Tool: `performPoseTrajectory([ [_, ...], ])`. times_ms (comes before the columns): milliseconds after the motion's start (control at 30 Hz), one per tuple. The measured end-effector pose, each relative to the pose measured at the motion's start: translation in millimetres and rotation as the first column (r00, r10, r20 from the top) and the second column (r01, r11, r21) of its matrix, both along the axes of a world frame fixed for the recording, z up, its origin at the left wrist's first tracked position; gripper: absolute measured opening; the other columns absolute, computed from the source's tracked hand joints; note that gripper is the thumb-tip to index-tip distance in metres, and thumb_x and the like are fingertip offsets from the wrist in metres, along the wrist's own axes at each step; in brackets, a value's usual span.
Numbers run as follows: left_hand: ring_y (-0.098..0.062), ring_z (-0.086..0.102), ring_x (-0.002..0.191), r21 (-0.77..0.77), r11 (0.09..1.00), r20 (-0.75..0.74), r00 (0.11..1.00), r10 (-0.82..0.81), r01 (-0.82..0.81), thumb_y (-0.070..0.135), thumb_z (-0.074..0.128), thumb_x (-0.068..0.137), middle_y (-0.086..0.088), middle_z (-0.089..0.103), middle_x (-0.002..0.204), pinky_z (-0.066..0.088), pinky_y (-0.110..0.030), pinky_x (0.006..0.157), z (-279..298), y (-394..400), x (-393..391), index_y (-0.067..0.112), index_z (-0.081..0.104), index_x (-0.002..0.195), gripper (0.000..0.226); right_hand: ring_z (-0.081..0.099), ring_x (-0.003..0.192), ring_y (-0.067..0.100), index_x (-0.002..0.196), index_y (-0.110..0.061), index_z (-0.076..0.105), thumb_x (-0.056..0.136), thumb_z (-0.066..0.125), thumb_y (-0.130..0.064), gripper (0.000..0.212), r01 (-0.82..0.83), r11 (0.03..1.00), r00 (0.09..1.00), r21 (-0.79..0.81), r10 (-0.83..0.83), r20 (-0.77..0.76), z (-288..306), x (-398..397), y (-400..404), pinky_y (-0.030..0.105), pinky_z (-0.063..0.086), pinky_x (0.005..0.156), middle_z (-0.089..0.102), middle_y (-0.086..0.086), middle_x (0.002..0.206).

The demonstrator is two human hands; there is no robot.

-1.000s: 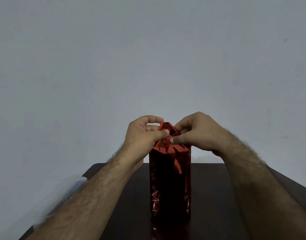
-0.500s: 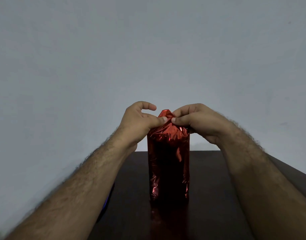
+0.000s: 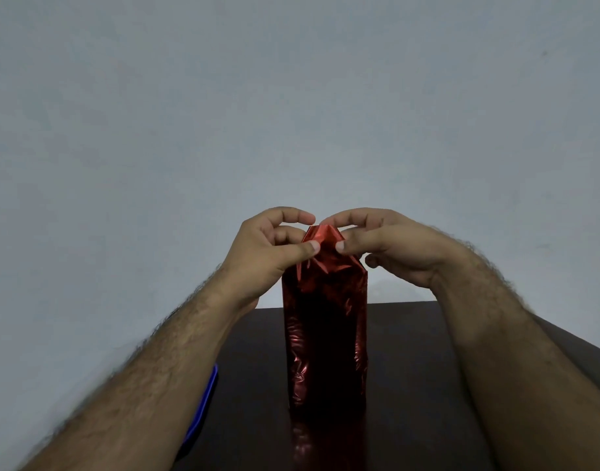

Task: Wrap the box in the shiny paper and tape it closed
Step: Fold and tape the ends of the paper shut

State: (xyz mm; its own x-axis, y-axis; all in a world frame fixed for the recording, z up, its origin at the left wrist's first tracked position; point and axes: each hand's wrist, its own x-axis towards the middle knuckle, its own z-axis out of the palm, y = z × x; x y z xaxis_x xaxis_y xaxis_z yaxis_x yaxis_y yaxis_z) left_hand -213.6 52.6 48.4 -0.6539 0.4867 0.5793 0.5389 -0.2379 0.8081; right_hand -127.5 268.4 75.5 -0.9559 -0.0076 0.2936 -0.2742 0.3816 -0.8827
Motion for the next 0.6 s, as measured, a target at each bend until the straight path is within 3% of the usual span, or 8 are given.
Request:
performPoseTrajectory([
  [100, -0.022, 0.072, 0.074, 0.003, 1.0, 0.006, 1.0, -0.015, 0.015, -0.008, 0.077, 0.09, -0.008, 0.075, 0.081, 0.059, -0.03, 0.072, -1.1, 0.7, 1.1, 0.01, 0.074, 0.117, 0.033, 0.061, 0.091, 0.021, 0.121, -0.02, 0.077, 0.078, 0.081, -0.015, 0.043, -0.016, 1.0, 0.999, -0.017, 0.016, -0.032, -0.9, 0.1, 0.2, 0.036, 0.04, 0.079, 0.076, 0.014, 0.107],
  [167, -0.024, 0.074, 0.079, 0.008, 1.0, 0.015, 1.0, -0.022, 0.021, -0.009, 0.077, 0.089, -0.012, 0.077, 0.086, 0.061, -0.031, 0.074, -2.3, 1.8, 1.6, 0.008, 0.076, 0.116, 0.032, 0.067, 0.097, 0.026, 0.113, -0.014, 0.079, 0.084, 0.079, -0.006, 0.031, -0.032, 0.996, 0.998, -0.083, 0.027, -0.062, -1.4, -0.6, -0.5, 0.04, 0.048, 0.088, 0.077, 0.019, 0.112],
  [300, -0.025, 0.075, 0.082, 0.028, 1.0, 0.022, 1.0, 0.005, -0.006, -0.008, 0.077, 0.09, -0.016, 0.079, 0.092, 0.062, -0.032, 0.076, -2.5, 2.6, 3.8, 0.007, 0.078, 0.113, 0.027, 0.068, 0.083, 0.019, 0.094, -0.012, 0.078, 0.088, 0.076, 0.002, 0.015, 0.022, 0.99, 0.996, -0.141, -0.035, -0.088, 0.9, 2.1, 2.2, 0.037, 0.054, 0.081, 0.074, 0.009, 0.091],
  [467, -0.025, 0.077, 0.081, 0.063, 0.996, 0.047, 0.997, 0.068, -0.071, -0.004, 0.08, 0.09, -0.022, 0.079, 0.094, 0.063, -0.034, 0.078, -3.3, 4.4, 3.6, 0.008, 0.077, 0.111, 0.024, 0.076, 0.084, 0.026, 0.117, -0.009, 0.075, 0.08, 0.082, 0.01, 0.042, 0.077, 0.983, 0.99, -0.169, -0.095, -0.104, 5.2, 6.8, 7.8, 0.035, 0.06, 0.076, 0.078, 0.017, 0.092],
  [600, -0.025, 0.076, 0.084, 0.075, 0.993, 0.035, 0.996, 0.083, -0.086, -0.002, 0.08, 0.091, -0.022, 0.078, 0.092, 0.06, -0.037, 0.085, -3.5, 5.1, 1.8, 0.009, 0.078, 0.11, 0.022, 0.076, 0.085, 0.026, 0.109, -0.007, 0.077, 0.082, 0.081, 0.01, 0.032, 0.104, 0.987, 0.965, -0.126, -0.131, -0.228, 1.0, 0.6, 4.5, 0.037, 0.063, 0.086, 0.078, 0.023, 0.097],
])
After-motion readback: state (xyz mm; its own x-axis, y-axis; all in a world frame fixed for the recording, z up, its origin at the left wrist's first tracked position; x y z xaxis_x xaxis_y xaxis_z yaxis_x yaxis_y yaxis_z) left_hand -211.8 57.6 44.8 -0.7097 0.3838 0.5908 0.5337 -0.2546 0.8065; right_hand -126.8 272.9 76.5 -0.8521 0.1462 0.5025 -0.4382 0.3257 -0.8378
